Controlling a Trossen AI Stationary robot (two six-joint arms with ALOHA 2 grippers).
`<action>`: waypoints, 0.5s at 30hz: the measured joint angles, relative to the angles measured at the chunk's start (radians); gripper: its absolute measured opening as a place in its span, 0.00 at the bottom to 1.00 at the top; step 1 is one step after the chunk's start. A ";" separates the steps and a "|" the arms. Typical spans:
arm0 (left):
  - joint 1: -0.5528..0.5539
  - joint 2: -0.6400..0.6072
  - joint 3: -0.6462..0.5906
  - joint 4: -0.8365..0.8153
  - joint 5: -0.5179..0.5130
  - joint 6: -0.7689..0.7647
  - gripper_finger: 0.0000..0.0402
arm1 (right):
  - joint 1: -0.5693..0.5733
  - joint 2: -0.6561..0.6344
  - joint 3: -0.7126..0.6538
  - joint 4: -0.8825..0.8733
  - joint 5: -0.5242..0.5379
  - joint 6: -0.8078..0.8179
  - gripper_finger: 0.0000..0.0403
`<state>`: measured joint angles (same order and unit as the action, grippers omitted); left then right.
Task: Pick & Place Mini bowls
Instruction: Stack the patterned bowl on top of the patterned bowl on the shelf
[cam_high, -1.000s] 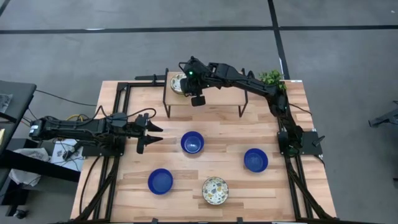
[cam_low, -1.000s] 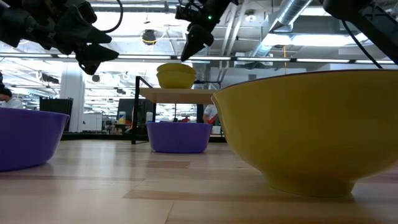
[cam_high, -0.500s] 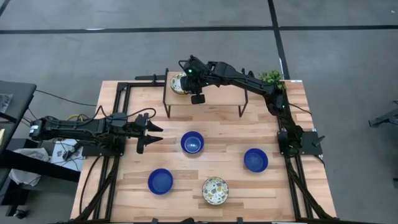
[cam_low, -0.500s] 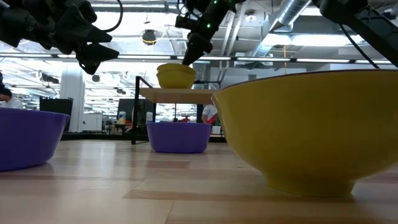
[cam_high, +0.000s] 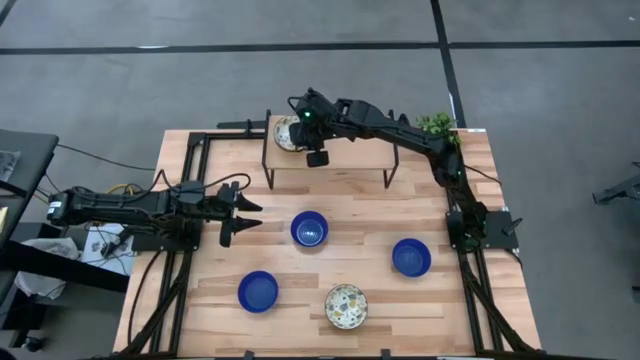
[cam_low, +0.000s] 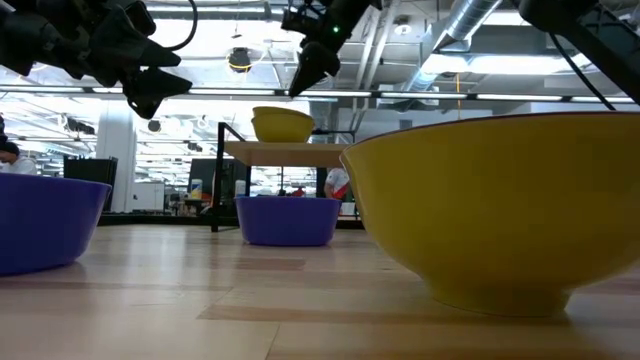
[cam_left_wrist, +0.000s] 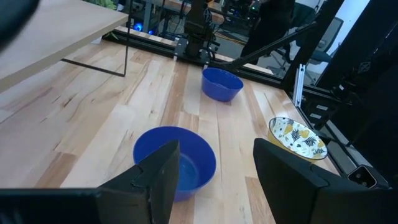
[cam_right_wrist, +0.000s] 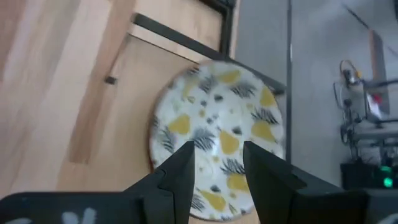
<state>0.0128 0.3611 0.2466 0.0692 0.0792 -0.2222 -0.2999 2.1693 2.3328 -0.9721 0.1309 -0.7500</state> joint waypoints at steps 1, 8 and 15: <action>0.000 0.000 0.000 0.000 0.000 0.000 0.51 | 0.007 0.001 0.005 0.000 -0.001 -0.008 0.31; 0.000 0.000 0.000 0.006 0.000 0.000 0.51 | 0.032 0.001 0.009 0.132 -0.004 -0.094 0.31; 0.000 0.000 0.000 0.008 0.000 0.000 0.51 | 0.029 0.001 0.009 0.195 0.010 -0.084 0.31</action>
<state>0.0128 0.3611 0.2462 0.0772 0.0792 -0.2222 -0.2705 2.1708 2.3417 -0.7769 0.1413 -0.8336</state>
